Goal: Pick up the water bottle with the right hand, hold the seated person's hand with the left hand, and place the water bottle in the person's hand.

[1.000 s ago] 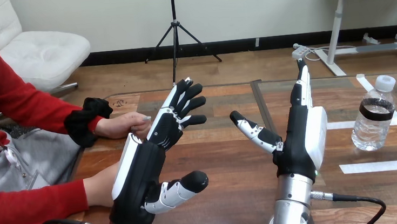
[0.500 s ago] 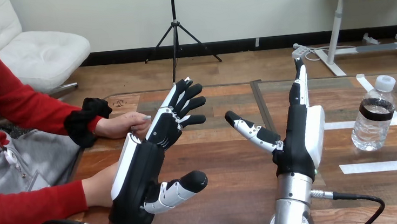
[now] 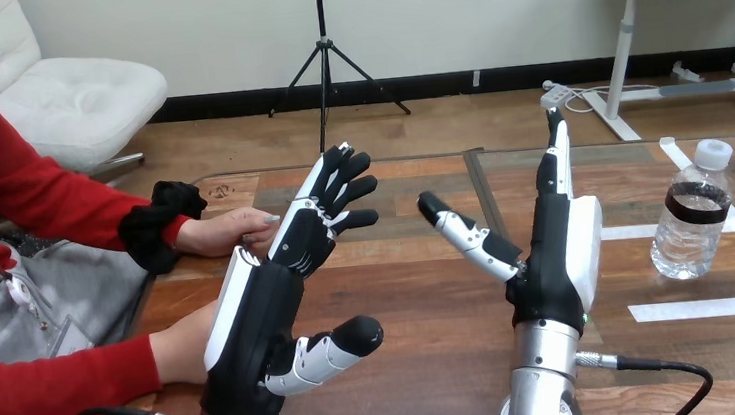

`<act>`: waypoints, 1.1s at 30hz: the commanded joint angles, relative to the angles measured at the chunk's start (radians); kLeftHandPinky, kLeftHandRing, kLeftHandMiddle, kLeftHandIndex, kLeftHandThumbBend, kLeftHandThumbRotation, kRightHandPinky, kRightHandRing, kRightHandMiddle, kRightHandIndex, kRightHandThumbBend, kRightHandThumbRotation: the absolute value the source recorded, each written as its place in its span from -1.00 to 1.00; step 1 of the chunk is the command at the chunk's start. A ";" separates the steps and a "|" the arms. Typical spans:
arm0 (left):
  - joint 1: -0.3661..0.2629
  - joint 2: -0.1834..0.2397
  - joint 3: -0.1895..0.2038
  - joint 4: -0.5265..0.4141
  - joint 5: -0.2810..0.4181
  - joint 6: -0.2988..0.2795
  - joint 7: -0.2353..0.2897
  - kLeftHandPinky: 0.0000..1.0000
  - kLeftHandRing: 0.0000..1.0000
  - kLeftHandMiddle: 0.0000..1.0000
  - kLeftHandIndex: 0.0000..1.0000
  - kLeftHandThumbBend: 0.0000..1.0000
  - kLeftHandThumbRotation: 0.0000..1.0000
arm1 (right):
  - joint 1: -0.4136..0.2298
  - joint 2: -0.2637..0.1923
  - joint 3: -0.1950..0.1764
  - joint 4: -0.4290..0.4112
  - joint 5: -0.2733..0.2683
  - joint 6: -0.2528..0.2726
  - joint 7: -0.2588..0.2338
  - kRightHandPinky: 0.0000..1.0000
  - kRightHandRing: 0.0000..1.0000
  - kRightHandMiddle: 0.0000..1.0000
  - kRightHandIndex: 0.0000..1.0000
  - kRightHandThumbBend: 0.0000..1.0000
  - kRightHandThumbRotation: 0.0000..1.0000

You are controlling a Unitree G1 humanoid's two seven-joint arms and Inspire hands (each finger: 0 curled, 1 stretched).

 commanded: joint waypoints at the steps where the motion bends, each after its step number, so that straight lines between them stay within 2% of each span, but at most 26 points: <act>1: -0.046 0.005 -0.004 -0.015 -0.010 -0.002 0.000 0.56 0.76 0.84 0.90 0.70 0.55 | -0.070 -0.019 -0.013 -0.040 0.011 -0.011 0.012 1.00 1.00 1.00 1.00 1.00 0.12; 14: -0.053 0.007 -0.004 -0.006 -0.019 -0.008 -0.011 0.57 0.77 0.85 0.91 0.68 0.56 | -0.071 -0.017 -0.024 -0.040 0.021 -0.015 0.021 1.00 1.00 1.00 1.00 1.00 0.23; 17: -0.058 0.003 0.009 0.005 0.003 -0.027 0.005 0.56 0.76 0.84 0.90 0.67 0.57 | -0.070 -0.016 -0.025 -0.041 0.025 -0.013 0.024 1.00 1.00 1.00 1.00 1.00 0.24; 25: -0.055 0.000 0.020 0.002 0.025 -0.024 0.023 0.51 0.73 0.82 0.88 0.68 0.58 | -0.069 -0.015 -0.034 -0.042 0.034 -0.024 0.037 1.00 1.00 1.00 1.00 1.00 0.24; 30: -0.051 0.001 0.014 -0.004 0.020 -0.016 0.023 0.51 0.73 0.82 0.88 0.70 0.58 | -0.066 -0.015 -0.035 -0.046 0.034 -0.022 0.037 1.00 1.00 1.00 1.00 1.00 0.22; 33: -0.047 0.005 -0.007 -0.013 -0.021 0.001 -0.003 0.54 0.75 0.83 0.89 0.71 0.57 | -0.065 -0.018 -0.030 -0.049 0.021 -0.013 0.021 1.00 1.00 1.00 1.00 1.00 0.13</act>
